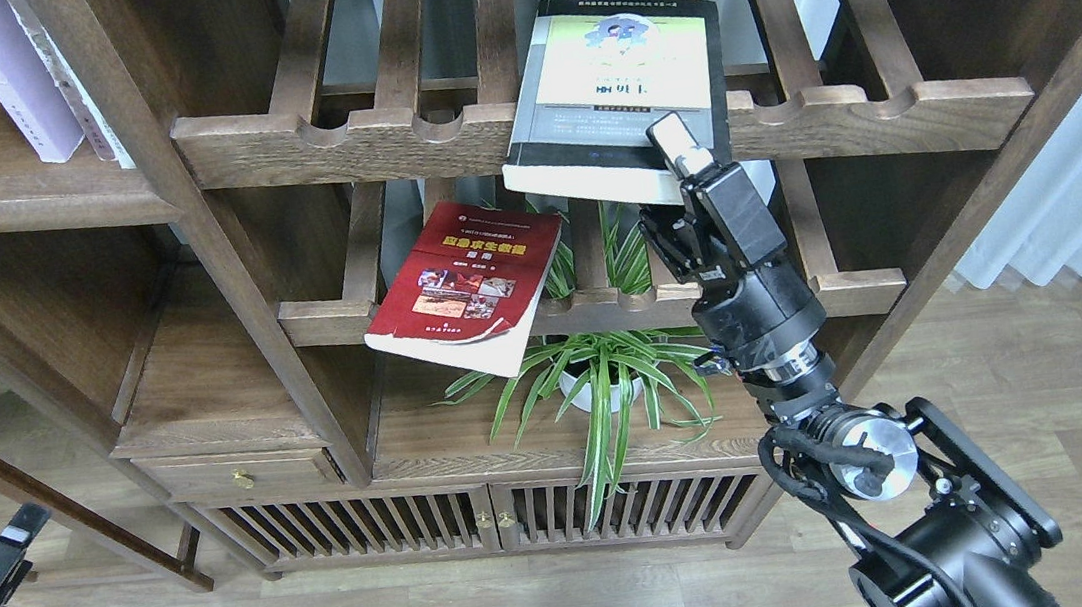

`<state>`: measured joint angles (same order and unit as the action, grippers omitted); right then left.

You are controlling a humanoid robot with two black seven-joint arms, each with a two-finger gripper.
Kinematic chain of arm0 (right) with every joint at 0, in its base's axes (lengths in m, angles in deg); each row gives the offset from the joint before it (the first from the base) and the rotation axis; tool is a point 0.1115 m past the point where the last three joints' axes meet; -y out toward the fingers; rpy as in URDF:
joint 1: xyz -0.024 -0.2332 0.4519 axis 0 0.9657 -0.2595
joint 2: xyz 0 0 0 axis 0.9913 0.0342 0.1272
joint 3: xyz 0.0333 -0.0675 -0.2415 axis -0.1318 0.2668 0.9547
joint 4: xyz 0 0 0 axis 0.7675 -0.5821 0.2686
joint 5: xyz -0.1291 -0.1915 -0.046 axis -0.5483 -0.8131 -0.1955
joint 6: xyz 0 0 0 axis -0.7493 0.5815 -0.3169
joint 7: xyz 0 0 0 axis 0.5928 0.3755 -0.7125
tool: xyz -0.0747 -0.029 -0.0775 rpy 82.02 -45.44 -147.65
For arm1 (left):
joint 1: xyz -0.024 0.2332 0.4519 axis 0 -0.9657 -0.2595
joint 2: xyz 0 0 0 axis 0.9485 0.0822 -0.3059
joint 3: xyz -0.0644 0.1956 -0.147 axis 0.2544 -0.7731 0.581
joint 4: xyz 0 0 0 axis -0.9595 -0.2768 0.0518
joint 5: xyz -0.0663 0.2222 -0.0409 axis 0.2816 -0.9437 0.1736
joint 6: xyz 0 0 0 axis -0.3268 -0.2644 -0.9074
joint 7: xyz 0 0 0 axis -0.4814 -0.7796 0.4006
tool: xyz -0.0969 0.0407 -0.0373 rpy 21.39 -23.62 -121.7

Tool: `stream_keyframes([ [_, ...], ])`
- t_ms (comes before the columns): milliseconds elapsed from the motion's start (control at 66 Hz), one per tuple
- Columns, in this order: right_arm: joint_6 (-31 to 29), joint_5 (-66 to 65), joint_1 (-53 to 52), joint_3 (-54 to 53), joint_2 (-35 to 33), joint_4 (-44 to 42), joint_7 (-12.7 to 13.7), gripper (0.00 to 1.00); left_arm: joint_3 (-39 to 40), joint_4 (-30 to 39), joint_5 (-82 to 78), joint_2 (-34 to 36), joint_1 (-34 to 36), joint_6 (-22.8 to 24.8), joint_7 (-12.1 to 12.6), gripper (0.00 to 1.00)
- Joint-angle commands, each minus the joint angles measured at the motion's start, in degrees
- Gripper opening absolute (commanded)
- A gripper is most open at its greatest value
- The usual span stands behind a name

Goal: Organize books on shelf
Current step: 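Grasp the bottom edge of the grey-white book with the right gripper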

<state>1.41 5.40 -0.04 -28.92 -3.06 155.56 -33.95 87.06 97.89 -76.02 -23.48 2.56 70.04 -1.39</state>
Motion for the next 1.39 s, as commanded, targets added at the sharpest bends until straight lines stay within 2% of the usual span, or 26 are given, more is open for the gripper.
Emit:
stream_keyframes([
  [0,0.0,-0.4,0.3,0.1,-0.3,-0.1,0.0,0.94,0.0,0.0,0.0,0.0,0.0,0.0,0.0,1.00],
  [333,0.0,-0.3,0.7,-0.2,-1.2,-0.4,-0.4,0.88,0.1,0.1,0.0,0.0,0.0,0.0,0.0,1.00],
  [621,0.0,-0.3,0.9,-0.2,-1.7,-0.4,-0.3,0.75,0.1,0.1,0.1,0.0,0.0,0.0,0.0,1.00],
  [1288,0.0,0.1,1.2,-0.6,-2.6,-0.4,-0.5,0.60,0.1,-0.7,0.1,0.0,0.0,0.0,0.0,1.00],
  [1379,0.0,0.2,1.2,-0.6,-2.6,-0.4,-0.4,0.49,0.1,-1.0,0.1,0.0,0.1,0.0,0.0,1.00],
])
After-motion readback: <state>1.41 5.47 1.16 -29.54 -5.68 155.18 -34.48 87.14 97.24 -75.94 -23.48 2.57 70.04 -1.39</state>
